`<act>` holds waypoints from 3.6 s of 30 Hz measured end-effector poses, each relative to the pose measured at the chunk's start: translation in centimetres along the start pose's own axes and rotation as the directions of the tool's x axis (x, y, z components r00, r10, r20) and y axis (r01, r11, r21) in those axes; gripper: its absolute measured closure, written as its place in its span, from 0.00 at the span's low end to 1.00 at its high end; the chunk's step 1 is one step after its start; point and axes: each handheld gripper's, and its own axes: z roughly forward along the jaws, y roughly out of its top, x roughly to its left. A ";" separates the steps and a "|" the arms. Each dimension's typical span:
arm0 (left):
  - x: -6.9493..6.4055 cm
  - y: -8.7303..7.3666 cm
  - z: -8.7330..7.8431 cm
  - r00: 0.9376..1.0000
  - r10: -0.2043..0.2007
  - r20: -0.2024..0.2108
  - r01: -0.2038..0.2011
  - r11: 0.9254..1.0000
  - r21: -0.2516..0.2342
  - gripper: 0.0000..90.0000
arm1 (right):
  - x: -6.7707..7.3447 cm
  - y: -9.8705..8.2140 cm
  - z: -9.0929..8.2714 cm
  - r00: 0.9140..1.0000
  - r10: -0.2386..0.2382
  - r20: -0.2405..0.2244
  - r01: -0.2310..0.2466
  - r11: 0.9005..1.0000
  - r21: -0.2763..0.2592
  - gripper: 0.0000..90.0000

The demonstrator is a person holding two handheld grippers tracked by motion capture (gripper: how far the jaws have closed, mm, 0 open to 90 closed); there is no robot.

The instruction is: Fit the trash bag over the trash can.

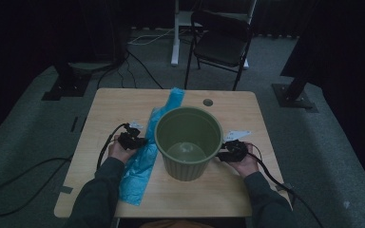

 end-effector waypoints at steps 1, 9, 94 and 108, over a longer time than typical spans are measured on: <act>0.0 0.1 -0.2 1.000 0.000 0.000 0.000 1.000 -0.009 0.98 | 0.0 0.0 0.0 1.000 0.001 -0.006 -0.001 1.000 -0.001 0.62; 0.0 0.7 -2.6 1.000 0.007 0.017 -0.005 0.993 -0.116 0.98 | 0.1 0.1 0.0 1.000 -0.006 -0.006 0.006 1.000 0.001 0.65; -4.2 8.2 -15.5 0.976 0.206 0.073 -0.149 0.873 -0.465 0.98 | 1.5 0.7 0.6 0.992 -0.083 -0.091 0.085 0.996 0.013 0.81; -5.8 11.0 -15.7 0.949 0.280 0.146 -0.176 0.853 -0.492 0.98 | 1.6 0.8 0.7 0.991 -0.090 -0.096 0.092 0.996 0.011 0.81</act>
